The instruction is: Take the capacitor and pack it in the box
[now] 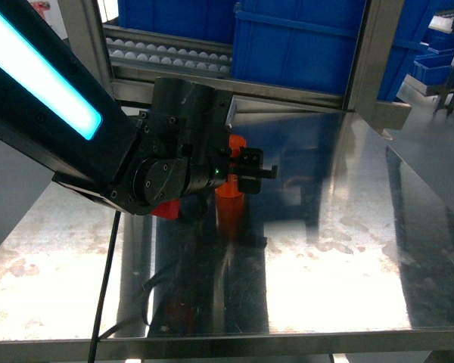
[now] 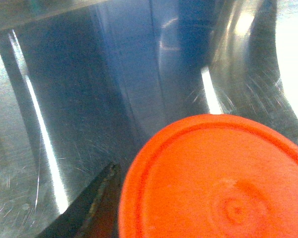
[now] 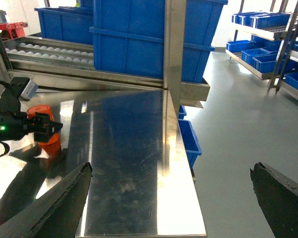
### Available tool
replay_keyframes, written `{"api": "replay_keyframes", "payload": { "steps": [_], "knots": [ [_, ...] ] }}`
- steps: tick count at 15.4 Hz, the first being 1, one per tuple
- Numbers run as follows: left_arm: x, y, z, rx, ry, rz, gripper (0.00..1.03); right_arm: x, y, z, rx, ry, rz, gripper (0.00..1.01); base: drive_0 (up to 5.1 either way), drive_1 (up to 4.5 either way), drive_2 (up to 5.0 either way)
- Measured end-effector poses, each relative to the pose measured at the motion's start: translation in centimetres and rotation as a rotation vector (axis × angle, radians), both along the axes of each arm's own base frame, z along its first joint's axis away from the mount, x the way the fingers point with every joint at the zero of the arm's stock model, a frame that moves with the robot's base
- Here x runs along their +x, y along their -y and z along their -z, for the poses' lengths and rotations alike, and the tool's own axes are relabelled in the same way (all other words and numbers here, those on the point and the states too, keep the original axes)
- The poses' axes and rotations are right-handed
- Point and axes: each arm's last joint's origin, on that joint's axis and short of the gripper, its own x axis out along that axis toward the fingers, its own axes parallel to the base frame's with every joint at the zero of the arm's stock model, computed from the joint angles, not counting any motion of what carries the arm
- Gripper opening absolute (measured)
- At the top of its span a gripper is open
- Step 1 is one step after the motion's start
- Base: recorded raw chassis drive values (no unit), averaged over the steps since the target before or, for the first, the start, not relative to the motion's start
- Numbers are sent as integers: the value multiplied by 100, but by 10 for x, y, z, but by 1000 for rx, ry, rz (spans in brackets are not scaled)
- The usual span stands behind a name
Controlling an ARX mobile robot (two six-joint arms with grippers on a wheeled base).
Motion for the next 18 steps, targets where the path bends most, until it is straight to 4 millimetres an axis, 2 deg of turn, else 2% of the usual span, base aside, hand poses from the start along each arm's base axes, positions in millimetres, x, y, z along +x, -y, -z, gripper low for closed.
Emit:
{"api": "replay_keyframes", "payload": {
  "steps": [1,3,5,6,7,8,11,14,15,16,18],
  "knots": [
    [0,-1,0,-2,0,1,44,0,0,0,0,0,0,98,0,0,0],
    [-14,-18,-24,-10,33,-22,44,0,0,0,0,0,0,98,0,0,0],
    [-29,-40,-79,-58,162,-64,44,0,0,0,0,0,0,98,0,0,0],
    [-45,-52,-111,-86,250,-95,44,0,0,0,0,0,0,98,0,0,0],
    [-62,-66,-135,-107,306,-119,44,0,0,0,0,0,0,98,0,0,0],
    [-86,-79,-149,-109,352,-158,44,0,0,0,0,0,0,98,0,0,0],
    [-158,-106,-160,-97,356,-205,44,0,0,0,0,0,0,98,0,0,0],
    [-222,-122,-180,-101,422,-269,44,0,0,0,0,0,0,98,0,0,0],
    [-232,-125,-188,-117,459,-275,44,0,0,0,0,0,0,98,0,0,0],
    [-233,-125,-191,-127,476,-275,44,0,0,0,0,0,0,98,0,0,0],
    [-229,-124,-185,-109,442,-273,44,0,0,0,0,0,0,98,0,0,0]
  ]
}}
